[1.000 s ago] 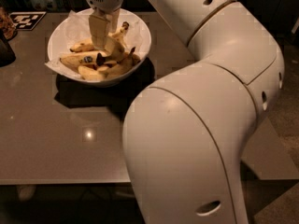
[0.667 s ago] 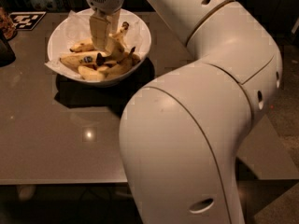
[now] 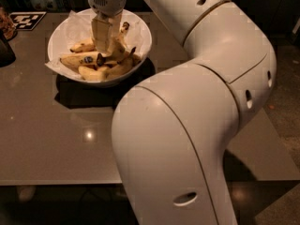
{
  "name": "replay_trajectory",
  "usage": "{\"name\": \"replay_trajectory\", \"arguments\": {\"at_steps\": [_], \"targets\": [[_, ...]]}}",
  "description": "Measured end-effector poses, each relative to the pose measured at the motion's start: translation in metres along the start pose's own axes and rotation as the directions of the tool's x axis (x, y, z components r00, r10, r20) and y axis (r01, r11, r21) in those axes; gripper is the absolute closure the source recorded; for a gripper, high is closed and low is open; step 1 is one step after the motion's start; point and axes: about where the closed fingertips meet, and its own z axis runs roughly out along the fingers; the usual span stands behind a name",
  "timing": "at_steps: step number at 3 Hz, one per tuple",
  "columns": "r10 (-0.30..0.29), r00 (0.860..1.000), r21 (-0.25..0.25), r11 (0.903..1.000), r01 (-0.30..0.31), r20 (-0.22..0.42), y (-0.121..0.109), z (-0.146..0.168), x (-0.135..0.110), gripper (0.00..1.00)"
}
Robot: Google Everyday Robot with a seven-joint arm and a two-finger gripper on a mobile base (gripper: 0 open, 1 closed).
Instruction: Pick banana from white bowl
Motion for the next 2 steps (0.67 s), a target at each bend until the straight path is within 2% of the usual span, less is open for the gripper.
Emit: {"name": "replay_trajectory", "arguments": {"at_steps": [1, 2], "targets": [[0.009, 1.0, -0.003, 1.0, -0.009, -0.01, -0.0053, 0.0057, 0.0021, 0.36], [0.012, 1.0, -0.006, 0.9999, -0.013, -0.021, -0.0091, 0.0108, 0.0043, 0.37]]}}
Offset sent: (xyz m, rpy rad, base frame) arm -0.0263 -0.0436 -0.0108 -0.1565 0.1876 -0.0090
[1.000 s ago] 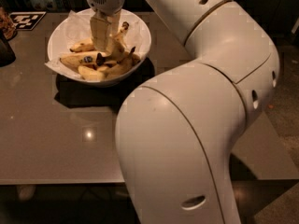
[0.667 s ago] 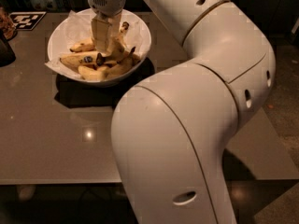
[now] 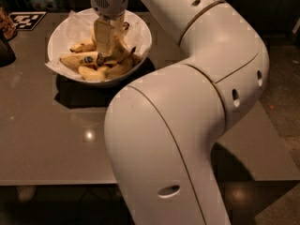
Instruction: Pick banana from white bowl
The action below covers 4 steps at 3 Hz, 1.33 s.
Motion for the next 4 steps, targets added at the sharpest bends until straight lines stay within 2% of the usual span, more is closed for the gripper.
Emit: {"name": "replay_trajectory", "arguments": {"at_steps": [1, 2, 3, 4], "targets": [[0.0, 1.0, -0.003, 1.0, 0.0, -0.008, -0.0028, 0.0032, 0.0024, 0.46], [-0.004, 1.0, -0.009, 1.0, 0.004, -0.015, -0.0035, 0.0057, 0.0041, 0.46], [-0.004, 1.0, -0.009, 1.0, 0.004, -0.016, -0.0036, 0.0058, 0.0042, 0.64], [-0.004, 1.0, -0.009, 1.0, 0.004, -0.016, -0.0036, 0.0058, 0.0042, 0.87]]}}
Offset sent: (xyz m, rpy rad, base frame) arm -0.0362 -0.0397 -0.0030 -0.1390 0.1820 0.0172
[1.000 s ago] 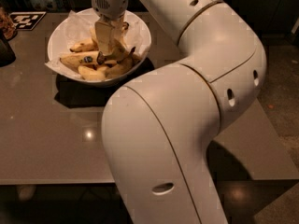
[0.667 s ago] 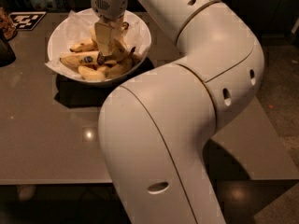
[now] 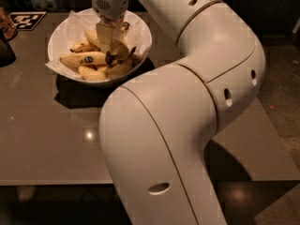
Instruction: Pick banana from white bowl
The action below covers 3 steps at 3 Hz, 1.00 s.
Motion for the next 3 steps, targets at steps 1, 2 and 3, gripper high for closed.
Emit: {"name": "replay_trajectory", "arguments": {"at_steps": [1, 2, 3], "targets": [[-0.014, 0.999, 0.038, 0.9992, 0.013, 0.032, -0.003, -0.003, -0.008, 1.0], [-0.071, 0.995, 0.1, 0.9929, 0.064, 0.07, 0.008, -0.021, -0.009, 1.0], [-0.105, 0.991, 0.149, 0.9846, 0.091, 0.088, 0.029, -0.043, 0.003, 1.0]]}}
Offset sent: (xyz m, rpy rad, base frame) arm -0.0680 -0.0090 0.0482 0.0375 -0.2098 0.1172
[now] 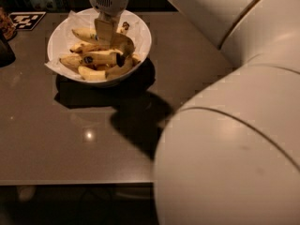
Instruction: Pick banana from white bowl
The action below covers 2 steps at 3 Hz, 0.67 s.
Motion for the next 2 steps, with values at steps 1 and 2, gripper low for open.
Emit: {"name": "replay_trajectory", "arguments": {"at_steps": [1, 2], "targets": [[-0.034, 0.999, 0.031, 0.999, 0.034, 0.008, 0.019, -0.017, 0.007, 1.0], [-0.083, 0.996, 0.066, 0.9944, 0.082, 0.012, 0.043, -0.033, 0.021, 1.0]]}}
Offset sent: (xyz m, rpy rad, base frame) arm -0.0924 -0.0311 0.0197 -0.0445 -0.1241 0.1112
